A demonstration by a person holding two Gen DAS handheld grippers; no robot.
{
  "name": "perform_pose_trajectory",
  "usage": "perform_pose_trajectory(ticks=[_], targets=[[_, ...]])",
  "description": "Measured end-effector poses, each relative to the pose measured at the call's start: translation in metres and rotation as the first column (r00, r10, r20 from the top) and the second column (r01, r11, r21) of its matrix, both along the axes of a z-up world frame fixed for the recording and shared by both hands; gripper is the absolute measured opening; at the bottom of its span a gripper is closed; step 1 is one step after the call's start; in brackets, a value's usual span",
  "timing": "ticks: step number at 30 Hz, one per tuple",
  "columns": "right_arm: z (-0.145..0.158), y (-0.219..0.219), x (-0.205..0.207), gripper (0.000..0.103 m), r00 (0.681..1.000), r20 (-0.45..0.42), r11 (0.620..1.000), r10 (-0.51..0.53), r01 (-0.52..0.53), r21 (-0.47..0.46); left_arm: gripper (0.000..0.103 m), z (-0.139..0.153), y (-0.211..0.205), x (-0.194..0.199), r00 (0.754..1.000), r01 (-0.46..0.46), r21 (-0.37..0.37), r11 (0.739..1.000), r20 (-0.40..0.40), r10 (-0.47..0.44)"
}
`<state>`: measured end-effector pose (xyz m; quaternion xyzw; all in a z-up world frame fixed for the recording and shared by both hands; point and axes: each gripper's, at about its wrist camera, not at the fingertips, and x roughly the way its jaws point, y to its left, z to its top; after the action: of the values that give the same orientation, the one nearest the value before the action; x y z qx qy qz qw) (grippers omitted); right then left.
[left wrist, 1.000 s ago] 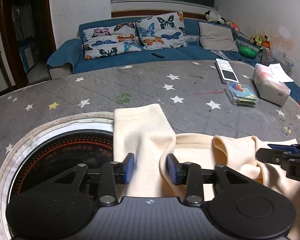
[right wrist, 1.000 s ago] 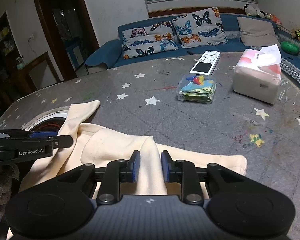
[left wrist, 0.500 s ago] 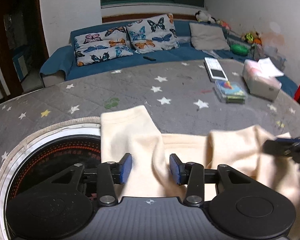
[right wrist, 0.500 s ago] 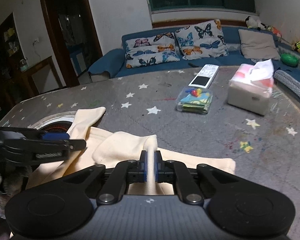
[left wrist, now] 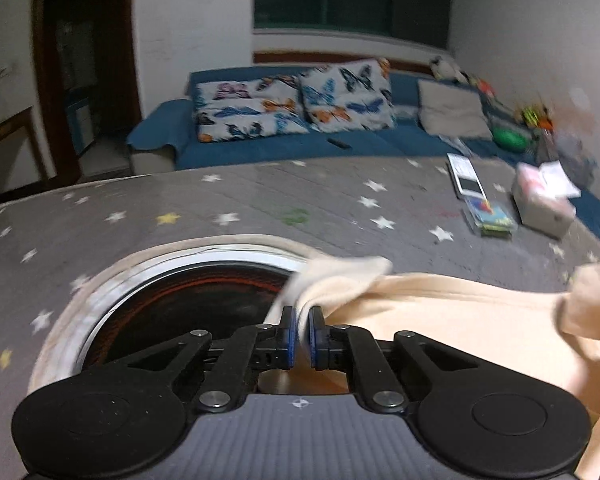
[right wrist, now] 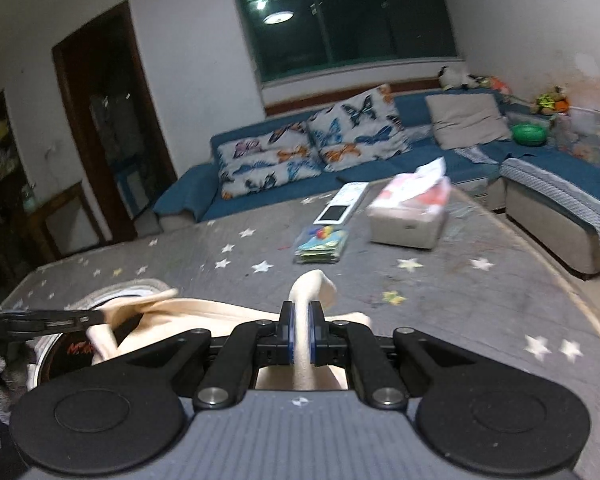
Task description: Fold clothes
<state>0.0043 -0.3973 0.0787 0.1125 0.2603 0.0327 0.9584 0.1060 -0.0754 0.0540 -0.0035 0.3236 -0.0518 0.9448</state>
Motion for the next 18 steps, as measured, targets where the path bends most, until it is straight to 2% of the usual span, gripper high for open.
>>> perform_pose_trajectory(ticks=[5, 11, 14, 18], targets=[[0.007, -0.022, -0.038, 0.006, 0.997, 0.039, 0.997, -0.073, 0.071, 0.030, 0.007, 0.016, 0.043, -0.047, 0.995, -0.090, -0.051, 0.995, 0.046, 0.093], [0.009, -0.050, -0.083, 0.006, 0.981, 0.079, 0.982, -0.176, 0.170, 0.083, 0.006, 0.028, 0.095, -0.113, 0.978, -0.186, -0.120, 0.975, 0.070, 0.195], [0.001, -0.059, -0.099, 0.006, 0.974, 0.059, 0.973, -0.218, 0.212, 0.088, 0.006, 0.027, 0.113, -0.141, 0.972, -0.217, -0.136, 0.967, 0.063, 0.227], [-0.018, -0.076, -0.110, 0.005, 0.960, -0.005, 0.956, -0.281, 0.280, 0.088, 0.006, 0.015, 0.129, -0.160, 0.968, -0.244, -0.118, 0.963, 0.024, 0.248]])
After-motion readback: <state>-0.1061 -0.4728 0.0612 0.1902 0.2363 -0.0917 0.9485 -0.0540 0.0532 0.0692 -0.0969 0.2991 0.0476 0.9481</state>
